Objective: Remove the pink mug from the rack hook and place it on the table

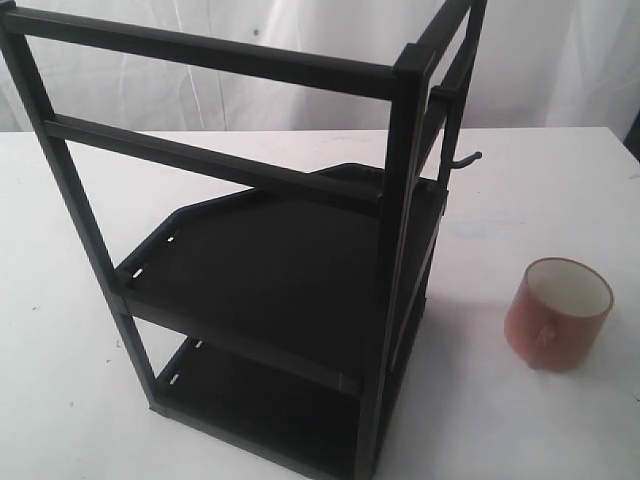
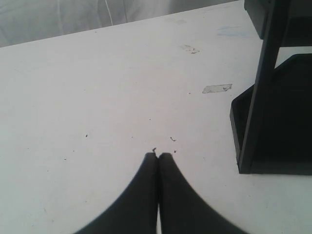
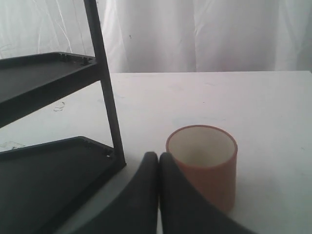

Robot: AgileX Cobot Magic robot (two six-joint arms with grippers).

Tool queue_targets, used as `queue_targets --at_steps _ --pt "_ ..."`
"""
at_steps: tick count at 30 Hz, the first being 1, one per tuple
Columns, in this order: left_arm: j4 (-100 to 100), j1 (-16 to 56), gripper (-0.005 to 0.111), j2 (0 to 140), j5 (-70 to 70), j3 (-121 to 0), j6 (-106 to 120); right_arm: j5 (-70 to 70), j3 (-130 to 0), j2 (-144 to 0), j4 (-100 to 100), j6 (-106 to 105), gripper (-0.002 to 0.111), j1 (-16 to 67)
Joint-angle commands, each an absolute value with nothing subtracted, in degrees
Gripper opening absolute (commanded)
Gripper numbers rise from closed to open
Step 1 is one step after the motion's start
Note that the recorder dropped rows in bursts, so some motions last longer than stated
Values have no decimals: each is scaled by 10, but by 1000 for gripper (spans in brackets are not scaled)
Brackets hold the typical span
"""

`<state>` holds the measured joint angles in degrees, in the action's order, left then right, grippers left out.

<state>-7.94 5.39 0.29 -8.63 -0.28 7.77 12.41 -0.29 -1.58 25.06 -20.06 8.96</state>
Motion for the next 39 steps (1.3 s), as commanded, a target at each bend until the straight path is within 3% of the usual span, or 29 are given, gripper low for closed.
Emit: queue_targets --at_steps 1,13,19,39 --pt "-83 53 0 0 -86 0 77 125 0 -13 249 -207 0 85" --pt "-83 53 0 0 -86 0 77 107 0 -13 242 -202 0 85" --pt "-83 53 0 0 -86 0 77 101 0 -13 75 -24 0 85" --pt "-83 53 0 0 -86 0 77 100 0 -13 40 -27 0 85"
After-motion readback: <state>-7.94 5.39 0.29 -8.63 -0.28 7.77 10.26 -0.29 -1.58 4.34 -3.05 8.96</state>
